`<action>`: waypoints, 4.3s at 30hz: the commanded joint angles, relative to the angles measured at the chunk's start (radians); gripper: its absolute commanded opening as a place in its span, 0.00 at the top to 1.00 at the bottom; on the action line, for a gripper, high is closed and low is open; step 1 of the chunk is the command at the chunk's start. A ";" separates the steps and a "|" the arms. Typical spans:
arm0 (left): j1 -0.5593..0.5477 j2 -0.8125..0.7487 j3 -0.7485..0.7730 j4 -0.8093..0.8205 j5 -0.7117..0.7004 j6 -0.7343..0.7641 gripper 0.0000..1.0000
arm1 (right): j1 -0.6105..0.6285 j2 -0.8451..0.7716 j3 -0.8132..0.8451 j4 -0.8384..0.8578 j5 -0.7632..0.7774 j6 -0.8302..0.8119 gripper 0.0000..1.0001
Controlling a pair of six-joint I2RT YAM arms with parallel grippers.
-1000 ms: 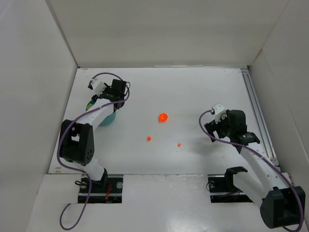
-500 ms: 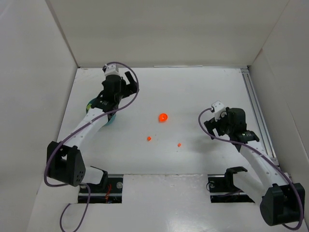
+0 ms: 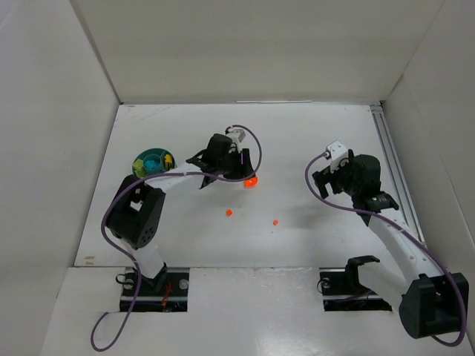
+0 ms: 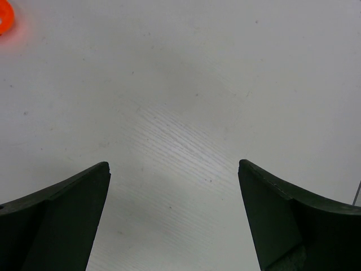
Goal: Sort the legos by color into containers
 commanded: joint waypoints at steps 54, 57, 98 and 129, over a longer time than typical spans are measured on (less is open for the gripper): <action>-0.047 -0.009 0.061 -0.027 -0.284 0.041 1.00 | -0.007 -0.109 -0.010 -0.048 0.063 -0.028 0.00; -0.047 -0.109 0.040 -0.054 -0.421 0.041 1.00 | -0.007 -0.109 -0.010 -0.048 0.063 -0.028 0.00; 0.496 -0.327 -0.252 0.450 -0.861 0.354 1.00 | -0.016 0.025 0.008 -0.039 0.017 -0.046 0.00; 0.496 -0.168 -0.192 0.325 -0.759 0.326 1.00 | -0.016 0.025 0.008 -0.039 0.017 -0.046 0.00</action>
